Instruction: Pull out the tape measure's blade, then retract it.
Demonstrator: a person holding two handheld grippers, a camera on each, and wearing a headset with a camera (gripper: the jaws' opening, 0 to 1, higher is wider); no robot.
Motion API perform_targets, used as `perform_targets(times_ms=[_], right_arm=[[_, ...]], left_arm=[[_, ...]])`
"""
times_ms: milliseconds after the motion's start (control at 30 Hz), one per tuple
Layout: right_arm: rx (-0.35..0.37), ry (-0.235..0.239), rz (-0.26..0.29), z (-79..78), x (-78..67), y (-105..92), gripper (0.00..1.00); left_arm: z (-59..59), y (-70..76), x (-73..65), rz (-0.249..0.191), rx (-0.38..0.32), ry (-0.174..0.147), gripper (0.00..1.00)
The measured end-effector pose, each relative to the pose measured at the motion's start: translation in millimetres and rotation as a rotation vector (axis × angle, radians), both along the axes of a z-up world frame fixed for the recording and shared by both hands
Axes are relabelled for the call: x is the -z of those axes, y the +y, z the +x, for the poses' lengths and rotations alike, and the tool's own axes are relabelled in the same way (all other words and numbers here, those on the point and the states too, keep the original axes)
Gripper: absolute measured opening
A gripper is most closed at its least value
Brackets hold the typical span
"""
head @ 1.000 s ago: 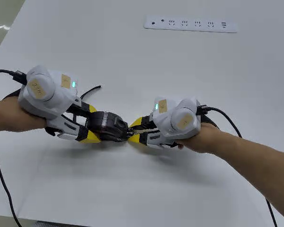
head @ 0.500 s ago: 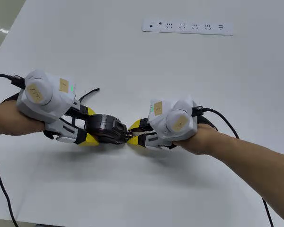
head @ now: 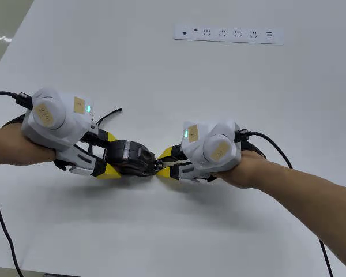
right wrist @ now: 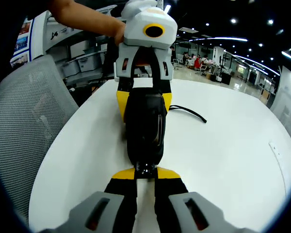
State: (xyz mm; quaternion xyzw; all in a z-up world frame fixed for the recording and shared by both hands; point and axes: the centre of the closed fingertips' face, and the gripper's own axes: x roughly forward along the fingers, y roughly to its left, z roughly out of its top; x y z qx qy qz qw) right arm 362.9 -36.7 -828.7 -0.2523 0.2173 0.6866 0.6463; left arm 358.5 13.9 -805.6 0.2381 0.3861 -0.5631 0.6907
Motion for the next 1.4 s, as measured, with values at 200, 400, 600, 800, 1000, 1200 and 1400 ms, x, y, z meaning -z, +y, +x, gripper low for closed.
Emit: perform_targets(times_ms=[200, 400, 600, 800, 1000, 1200, 1400], right_arm=[[-0.003, -0.003, -0.005, 0.3, -1.1, -3.7, 0.11], [-0.005, -0.002, -0.008, 0.4, -1.4, -7.4, 0.11], [-0.009, -0.004, -0.010, 0.7, -1.9, -11.1, 0.11], [-0.012, -0.004, -0.013, 0.8, -2.4, -15.1, 0.11], [-0.013, -0.007, -0.019, 0.9, -2.5, -19.6, 0.11], [-0.013, -0.010, -0.024, 1.4, -2.6, -24.3, 0.11], [-0.014, -0.013, -0.026, 2.0, -2.9, -27.6, 0.11]], left_arm=[[0.1, 0.3, 0.0, -0.001, -0.001, 0.003, 0.31], [-0.6, 0.1, -0.5, -0.001, -0.001, 0.006, 0.31], [-0.6, 0.6, -0.2, 0.000, -0.001, 0.006, 0.31], [-0.8, 0.2, -0.2, -0.001, -0.002, 0.007, 0.31], [-1.0, 0.3, -0.1, -0.005, -0.004, 0.008, 0.31], [-0.8, 0.6, 0.4, 0.002, 0.004, 0.009, 0.31], [-0.8, 1.0, 0.6, 0.001, 0.000, 0.012, 0.31]])
